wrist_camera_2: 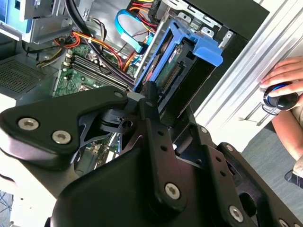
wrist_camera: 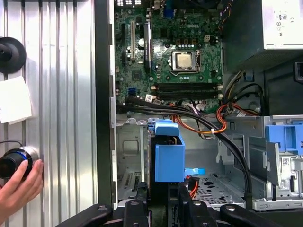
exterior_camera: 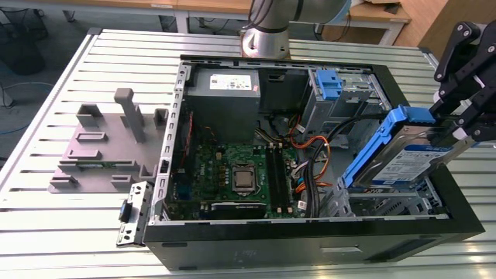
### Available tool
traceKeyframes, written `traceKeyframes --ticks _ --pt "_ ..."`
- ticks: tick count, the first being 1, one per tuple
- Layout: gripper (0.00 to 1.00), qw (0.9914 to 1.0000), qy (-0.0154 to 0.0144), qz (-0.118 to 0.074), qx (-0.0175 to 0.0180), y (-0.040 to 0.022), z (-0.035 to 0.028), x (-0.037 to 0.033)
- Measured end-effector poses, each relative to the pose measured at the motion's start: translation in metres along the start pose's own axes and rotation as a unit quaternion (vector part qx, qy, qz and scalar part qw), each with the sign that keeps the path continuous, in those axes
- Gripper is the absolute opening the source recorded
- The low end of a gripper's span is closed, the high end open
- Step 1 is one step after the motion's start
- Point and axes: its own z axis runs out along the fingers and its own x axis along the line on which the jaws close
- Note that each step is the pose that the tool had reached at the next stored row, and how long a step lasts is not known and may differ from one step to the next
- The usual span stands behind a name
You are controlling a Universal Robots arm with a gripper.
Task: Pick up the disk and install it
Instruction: 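Insert the disk into the insertion slot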
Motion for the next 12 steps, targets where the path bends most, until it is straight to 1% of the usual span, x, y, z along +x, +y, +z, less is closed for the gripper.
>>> traceKeyframes --ticks 4,12 --pt "0.35 1.0 -0.0002 0.0 0.0 0.0 0.001 0.0" --pt "0.35 1.0 -0.0002 0.0 0.0 -0.0005 0.0148 0.0006"
